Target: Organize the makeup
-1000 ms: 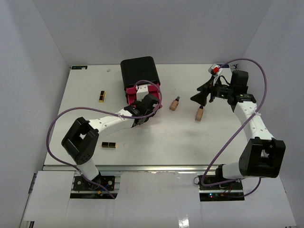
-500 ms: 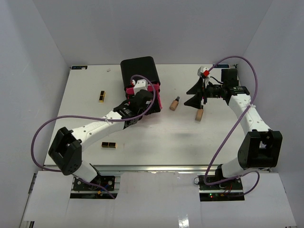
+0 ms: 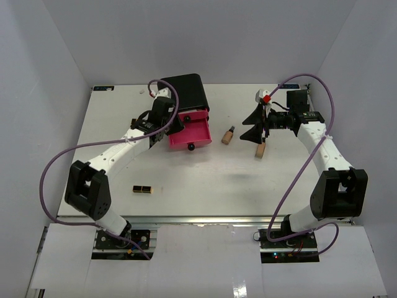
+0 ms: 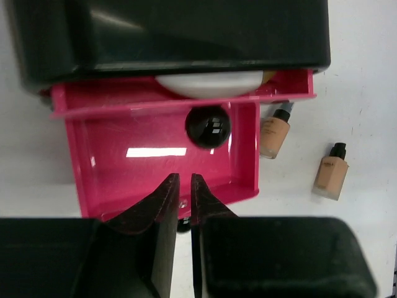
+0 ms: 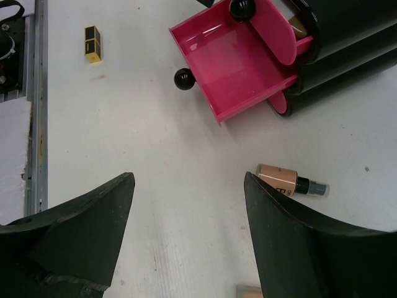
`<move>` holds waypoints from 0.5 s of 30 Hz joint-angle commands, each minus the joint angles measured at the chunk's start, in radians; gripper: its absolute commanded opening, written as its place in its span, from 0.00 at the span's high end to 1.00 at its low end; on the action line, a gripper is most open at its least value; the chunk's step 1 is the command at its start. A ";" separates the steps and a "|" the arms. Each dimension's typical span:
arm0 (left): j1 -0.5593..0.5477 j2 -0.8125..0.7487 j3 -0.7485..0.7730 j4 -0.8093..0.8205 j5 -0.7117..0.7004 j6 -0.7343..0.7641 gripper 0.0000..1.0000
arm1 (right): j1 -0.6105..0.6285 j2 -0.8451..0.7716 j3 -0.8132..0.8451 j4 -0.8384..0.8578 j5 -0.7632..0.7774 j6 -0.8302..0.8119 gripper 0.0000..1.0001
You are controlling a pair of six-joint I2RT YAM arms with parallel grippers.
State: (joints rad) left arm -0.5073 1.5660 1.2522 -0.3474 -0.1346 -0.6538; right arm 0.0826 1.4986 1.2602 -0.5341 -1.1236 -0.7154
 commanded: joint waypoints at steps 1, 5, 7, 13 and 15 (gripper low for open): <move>0.003 0.094 0.144 -0.036 0.072 0.022 0.75 | -0.003 -0.032 -0.011 -0.013 0.004 -0.026 0.23; 0.010 0.173 0.234 -0.061 0.043 0.038 0.75 | -0.003 -0.039 -0.015 -0.014 0.019 -0.026 0.23; 0.016 0.195 0.272 -0.074 0.015 0.049 0.75 | -0.003 -0.040 -0.016 -0.012 0.026 -0.030 0.23; 0.028 0.250 0.336 -0.079 -0.018 0.068 0.74 | -0.003 -0.039 -0.013 -0.014 0.033 -0.028 0.23; 0.030 0.257 0.350 -0.078 -0.024 0.073 0.74 | -0.003 -0.038 -0.009 -0.014 0.036 -0.027 0.22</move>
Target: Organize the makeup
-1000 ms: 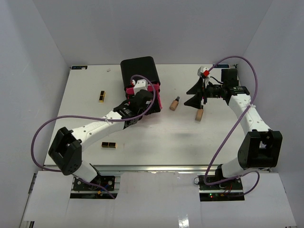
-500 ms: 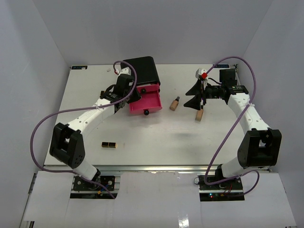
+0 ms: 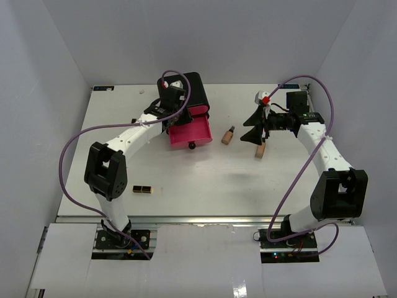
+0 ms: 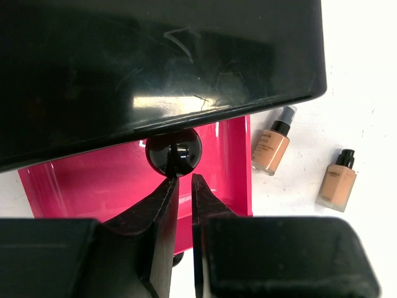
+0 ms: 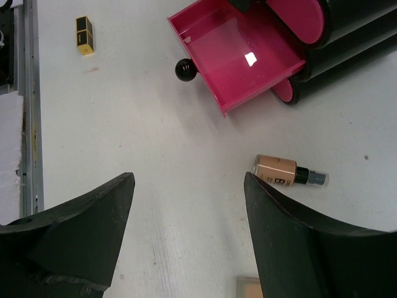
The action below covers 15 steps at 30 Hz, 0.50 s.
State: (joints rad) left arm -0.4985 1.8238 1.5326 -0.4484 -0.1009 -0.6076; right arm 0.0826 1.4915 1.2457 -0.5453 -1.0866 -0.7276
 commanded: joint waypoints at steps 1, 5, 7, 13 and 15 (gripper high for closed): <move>0.021 -0.002 0.071 0.024 -0.056 0.028 0.73 | -0.003 -0.031 0.006 -0.002 0.000 -0.016 0.22; 0.021 -0.026 0.061 0.029 -0.032 0.029 0.68 | -0.003 -0.029 0.006 -0.006 0.009 -0.020 0.22; 0.021 -0.053 0.035 0.040 -0.011 0.026 0.64 | -0.003 -0.025 0.006 -0.007 0.020 -0.012 0.22; 0.021 -0.199 -0.083 0.083 0.085 0.043 0.36 | -0.003 -0.006 -0.003 0.020 0.134 0.133 0.20; 0.021 -0.272 -0.133 0.101 0.110 0.042 0.23 | -0.003 0.001 -0.012 0.051 0.219 0.240 0.18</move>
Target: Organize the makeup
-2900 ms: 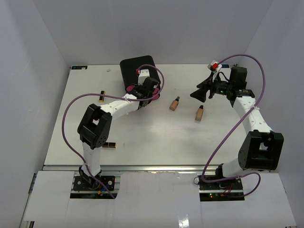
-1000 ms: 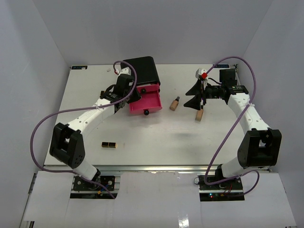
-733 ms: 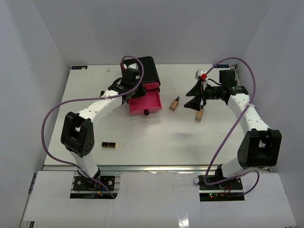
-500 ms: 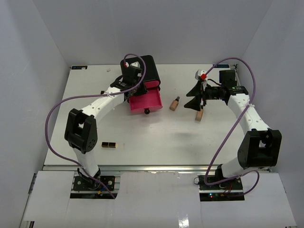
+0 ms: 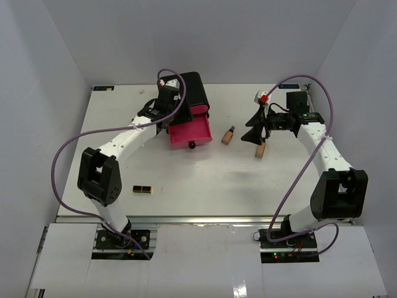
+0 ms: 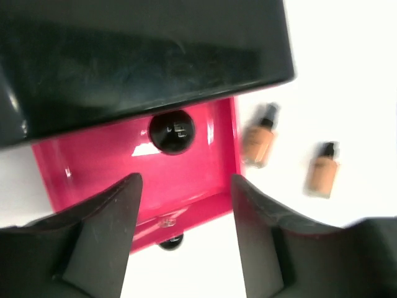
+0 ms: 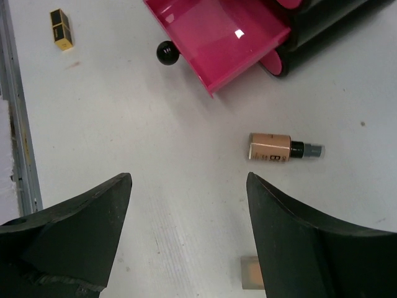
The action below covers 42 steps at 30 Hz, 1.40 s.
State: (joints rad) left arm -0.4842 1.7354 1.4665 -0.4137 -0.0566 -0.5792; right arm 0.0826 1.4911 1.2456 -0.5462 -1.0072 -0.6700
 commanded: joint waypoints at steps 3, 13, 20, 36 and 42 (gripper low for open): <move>0.007 -0.281 -0.132 0.079 0.091 0.007 0.14 | -0.003 0.012 -0.022 0.074 0.232 0.303 0.16; 0.007 -0.620 -0.438 0.010 0.029 -0.092 0.08 | 0.011 0.080 -0.060 0.085 0.742 0.738 0.02; 0.011 -0.894 -0.646 -0.052 -0.050 -0.227 0.06 | 0.018 0.158 -0.076 0.054 0.918 0.827 0.01; 0.012 -1.000 -0.729 -0.119 -0.062 -0.322 0.05 | 0.052 0.283 -0.065 0.072 1.001 0.876 0.33; 0.012 -0.991 -0.729 -0.111 -0.063 -0.321 0.05 | 0.052 0.242 -0.116 0.096 1.037 0.848 0.53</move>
State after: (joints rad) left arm -0.4789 0.7483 0.7410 -0.5265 -0.1136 -0.8926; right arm 0.1333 1.7873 1.1617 -0.4810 -0.0248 0.1953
